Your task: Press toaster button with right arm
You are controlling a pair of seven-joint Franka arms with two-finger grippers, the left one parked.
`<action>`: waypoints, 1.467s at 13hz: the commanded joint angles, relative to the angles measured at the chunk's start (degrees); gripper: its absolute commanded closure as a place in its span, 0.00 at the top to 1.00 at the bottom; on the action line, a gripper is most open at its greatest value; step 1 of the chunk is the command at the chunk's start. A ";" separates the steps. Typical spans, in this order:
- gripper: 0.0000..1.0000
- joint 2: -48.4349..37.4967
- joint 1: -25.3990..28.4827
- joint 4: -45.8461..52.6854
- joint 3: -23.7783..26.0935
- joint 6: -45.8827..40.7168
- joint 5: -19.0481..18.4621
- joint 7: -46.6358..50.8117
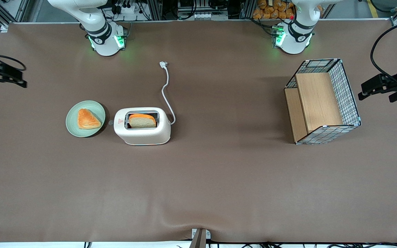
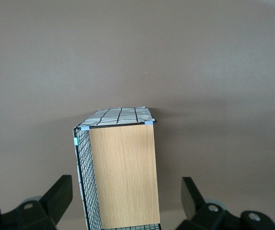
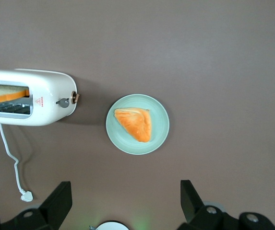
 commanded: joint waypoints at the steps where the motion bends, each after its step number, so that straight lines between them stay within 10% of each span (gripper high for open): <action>1: 1.00 0.77 -1.89 4.35 2.86 -4.01 -1.10 1.58; 19: 1.00 1.03 -2.33 6.47 4.19 -8.85 -1.55 5.10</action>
